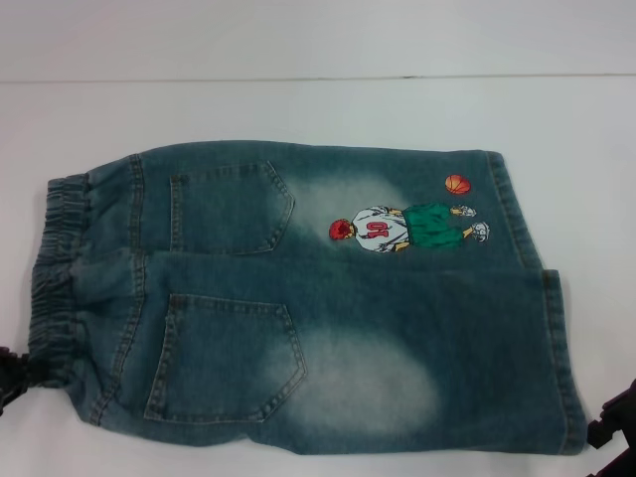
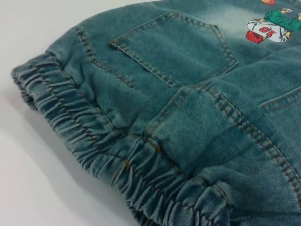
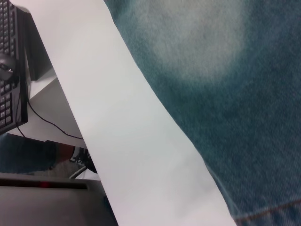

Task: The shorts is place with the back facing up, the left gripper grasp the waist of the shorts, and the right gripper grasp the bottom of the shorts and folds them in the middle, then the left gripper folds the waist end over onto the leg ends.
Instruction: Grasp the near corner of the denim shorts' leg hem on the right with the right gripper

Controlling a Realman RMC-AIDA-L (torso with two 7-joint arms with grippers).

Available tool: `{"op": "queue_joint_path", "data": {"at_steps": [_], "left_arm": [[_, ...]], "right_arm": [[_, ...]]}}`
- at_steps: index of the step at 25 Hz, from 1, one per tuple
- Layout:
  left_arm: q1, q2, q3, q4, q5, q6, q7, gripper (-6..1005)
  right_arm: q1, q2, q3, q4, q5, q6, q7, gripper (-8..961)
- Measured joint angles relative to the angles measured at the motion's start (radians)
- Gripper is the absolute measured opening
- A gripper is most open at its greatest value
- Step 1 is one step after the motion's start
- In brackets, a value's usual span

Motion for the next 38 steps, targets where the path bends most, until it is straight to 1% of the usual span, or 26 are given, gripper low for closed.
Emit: {"op": "queue_joint_path", "data": {"at_steps": [5,13,17,20,26,31,38], "left_arm": [[0.005,0.000,0.019,-0.002,-0.001,-0.013,0.001,78],[0.007,-0.002,0.021,-0.002,-0.002,-0.031,0.001,84],[0.007,-0.001,0.020,-0.008,-0.002,-0.034,0.006,87],[0.006,0.001,0.021,-0.011,-0.001,-0.036,0.008,90],[0.001,0.005,0.021,-0.012,0.002,-0.038,0.009,94],[-0.001,0.008,0.021,-0.014,0.003,-0.039,0.009,98],[-0.001,0.011,0.015,-0.026,-0.001,-0.040,0.007,103]], "right_arm": [[0.003,0.006,0.007,0.005,0.028,0.009,-0.026,848],[0.003,0.004,0.011,-0.002,0.060,0.032,-0.026,848],[0.004,0.005,0.011,0.019,0.075,0.060,-0.028,848],[0.001,0.006,0.010,0.034,0.094,0.084,-0.038,757],[0.000,0.005,0.003,0.069,0.117,0.100,-0.057,510],[0.001,0.006,-0.004,0.069,0.113,0.101,-0.052,272],[-0.003,0.007,-0.005,0.052,0.112,0.109,-0.049,121]]}}
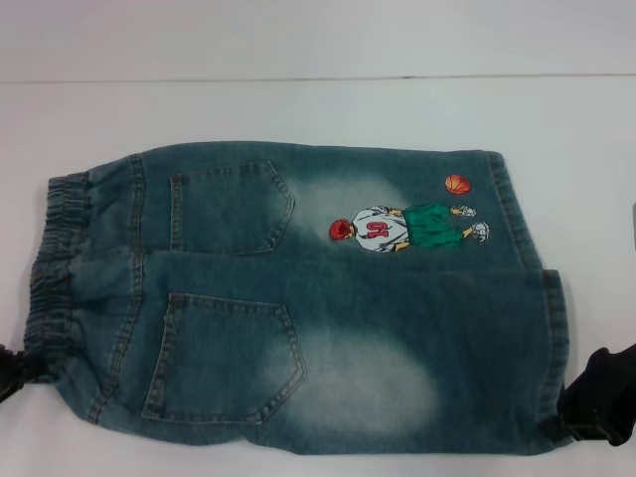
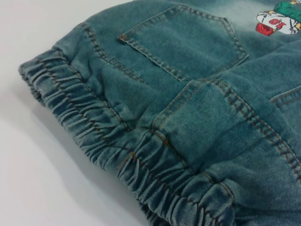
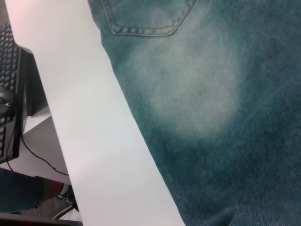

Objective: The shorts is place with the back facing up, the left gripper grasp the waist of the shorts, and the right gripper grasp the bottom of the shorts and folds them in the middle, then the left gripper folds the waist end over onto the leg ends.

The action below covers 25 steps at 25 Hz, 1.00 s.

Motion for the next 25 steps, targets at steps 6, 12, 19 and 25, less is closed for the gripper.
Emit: {"op": "queue_joint_path", "data": {"at_steps": [6,12,19,25], "left_arm": [[0.003,0.003,-0.022,0.020,-0.003,0.029,-0.024,107],[-0.015,0.013,-0.082,0.063,-0.050,0.076,-0.099,112],[-0.066,0.014,-0.080,0.089,-0.098,0.082,-0.187,117],[-0.130,0.008,-0.074,0.103,-0.119,0.016,-0.272,121]], "right_arm": [[-0.019,-0.009,0.057,-0.059,0.039,-0.046,-0.037,25],[-0.015,-0.046,0.219,-0.101,0.113,-0.093,-0.052,10],[0.005,-0.044,0.294,-0.156,0.179,-0.001,-0.023,11],[0.032,-0.043,0.308,-0.149,0.240,0.174,0.041,11]]}}
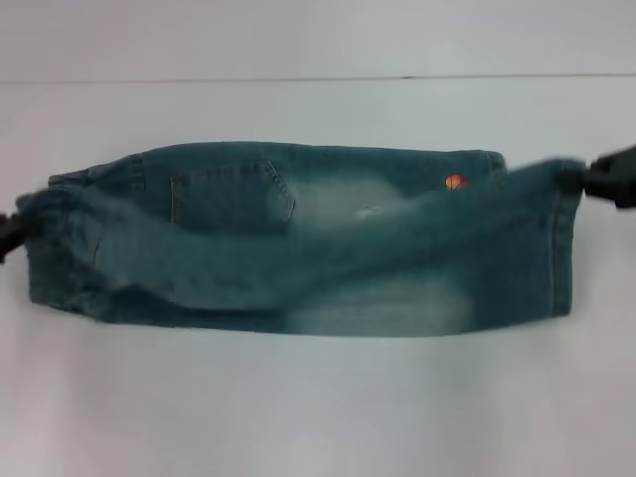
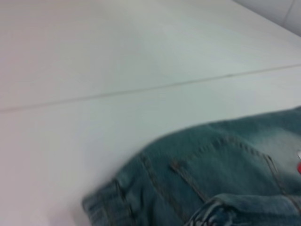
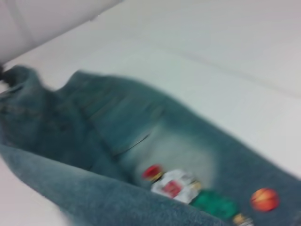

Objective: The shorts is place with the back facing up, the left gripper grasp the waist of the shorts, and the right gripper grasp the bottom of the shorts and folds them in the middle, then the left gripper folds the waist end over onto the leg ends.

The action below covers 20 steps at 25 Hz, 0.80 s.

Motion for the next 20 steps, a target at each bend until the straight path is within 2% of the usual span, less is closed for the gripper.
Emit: {"op": "queue_joint_path", "data": {"at_steps": [3,4,7,10,17,20], "left_arm": [[-0.043,-0.020,0.005,-0.002,0.000,-0.072,-0.009,123],[-0.043,-0.020,0.005,-0.002,0.000,-0.072,-0.009,124],[-0.064,-0.039,0.025,-0.014,0.000,-0.147,-0.016,126],[-0.073,-0.050,0.092,-0.032,0.000,-0.243,-0.049,128],[-0.074,-0.054,0.247,-0.089,0.000,-0.430,-0.138,134],[-0.075,-0.054,0.262,-0.104,0.003,-0.481,-0.151,136]], "right_arm": [[0.009,0.011,-0.015,0.010,0.002,0.113,0.025,11],[0.012,0.015,-0.021,0.018,0.002,0.148,0.028,11],[0.027,0.027,-0.030,0.045,0.005,0.249,0.034,11],[0.046,0.034,-0.035,0.091,0.004,0.345,0.042,11],[0.074,0.035,-0.077,0.198,-0.001,0.546,0.045,10],[0.075,0.035,-0.120,0.232,-0.004,0.618,0.066,10]]}}
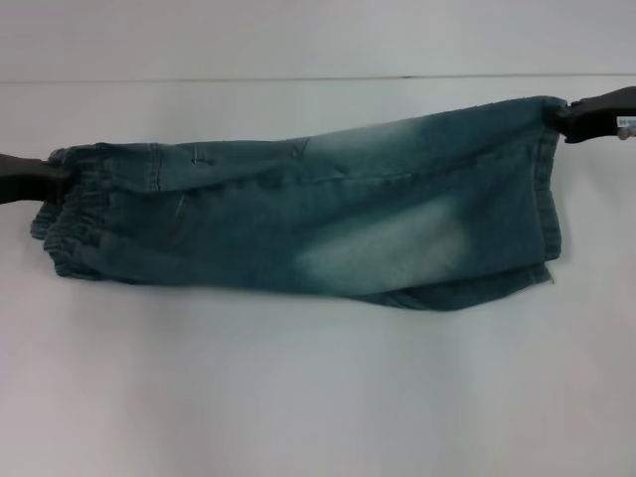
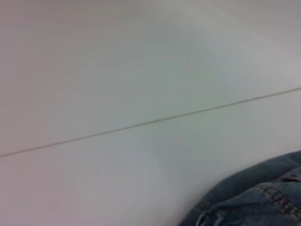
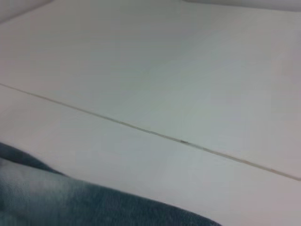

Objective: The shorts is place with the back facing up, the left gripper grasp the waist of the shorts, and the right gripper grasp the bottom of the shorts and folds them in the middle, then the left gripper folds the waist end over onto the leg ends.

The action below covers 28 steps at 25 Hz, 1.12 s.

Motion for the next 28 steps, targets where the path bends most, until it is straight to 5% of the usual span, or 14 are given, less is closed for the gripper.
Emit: {"op": "queue_joint_path", "data": {"at_steps": [13,22,28], "left_arm": [[-0.008,0.006,0.045,-0.019,-0.001,-0.078,0.007,145],[0.001,0.002,0.119,-0.011,0.016,-0.151,0.001,152],[0.046,0.000,0.116,0.084,0.002,-0.099,0.006,455]], "right_arm": [[0.004,0.004,-0.067,0.039,-0.016,0.078,0.013,10],[-0.009,0.006,-0.069,0.031,-0.014,0.064,-0.009,134],[-0.053,0.006,-0.063,-0.028,0.015,0.013,-0.038,317]]}}
